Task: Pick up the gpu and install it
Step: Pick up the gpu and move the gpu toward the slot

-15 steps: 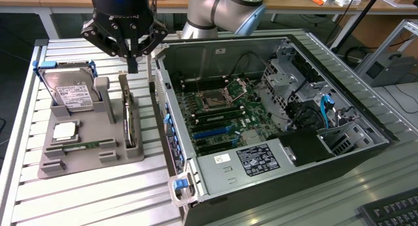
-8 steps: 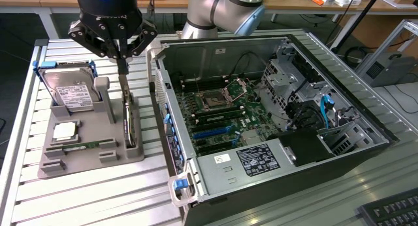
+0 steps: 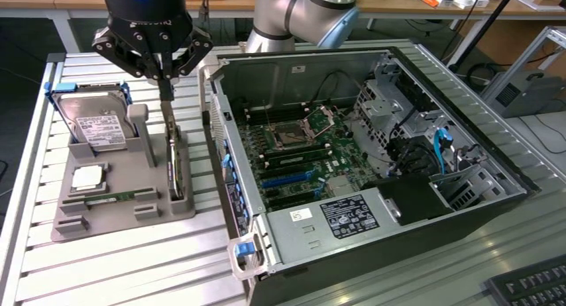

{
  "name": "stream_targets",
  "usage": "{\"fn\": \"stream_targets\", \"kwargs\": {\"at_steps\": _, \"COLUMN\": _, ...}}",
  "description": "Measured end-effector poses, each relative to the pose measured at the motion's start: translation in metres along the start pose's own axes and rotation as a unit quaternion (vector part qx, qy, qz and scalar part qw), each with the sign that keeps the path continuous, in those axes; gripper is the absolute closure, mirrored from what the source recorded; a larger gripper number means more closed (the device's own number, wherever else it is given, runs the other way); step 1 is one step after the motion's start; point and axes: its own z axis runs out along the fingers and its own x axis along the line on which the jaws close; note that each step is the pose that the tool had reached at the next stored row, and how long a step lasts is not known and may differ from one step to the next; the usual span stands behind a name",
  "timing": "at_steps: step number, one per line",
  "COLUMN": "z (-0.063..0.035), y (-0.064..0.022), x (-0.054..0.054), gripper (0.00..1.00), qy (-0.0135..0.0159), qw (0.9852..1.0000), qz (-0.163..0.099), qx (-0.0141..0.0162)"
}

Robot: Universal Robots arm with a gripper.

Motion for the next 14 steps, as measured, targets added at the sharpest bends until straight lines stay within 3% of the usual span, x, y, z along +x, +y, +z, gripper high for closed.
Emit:
{"fn": "stream_targets", "kwargs": {"at_steps": 6, "z": 0.0, "y": 0.0, "x": 0.0, "gripper": 0.89, "qy": 0.0, "qw": 1.0, "qz": 0.0, "qx": 0.0}}
{"fn": "stream_targets", "kwargs": {"at_steps": 8, "z": 0.0, "y": 0.0, "x": 0.0, "gripper": 0.64, "qy": 0.0, "qw": 1.0, "qz": 0.0, "qx": 0.0}}
{"fn": "stream_targets", "kwargs": {"at_steps": 9, "z": 0.0, "y": 0.0, "x": 0.0, "gripper": 0.58, "qy": 0.0, "qw": 1.0, "qz": 0.0, "qx": 0.0}}
{"fn": "stream_targets", "kwargs": {"at_steps": 10, "z": 0.0, "y": 0.0, "x": 0.0, "gripper": 0.58, "qy": 0.0, "qw": 1.0, "qz": 0.0, "qx": 0.0}}
{"fn": "stream_targets", "kwargs": {"at_steps": 11, "z": 0.0, "y": 0.0, "x": 0.0, "gripper": 0.52, "qy": 0.0, "qw": 1.0, "qz": 0.0, "qx": 0.0}}
{"fn": "stream_targets", "kwargs": {"at_steps": 14, "z": 0.0, "y": 0.0, "x": 0.0, "gripper": 0.52, "qy": 0.0, "qw": 1.0, "qz": 0.0, "qx": 0.0}}
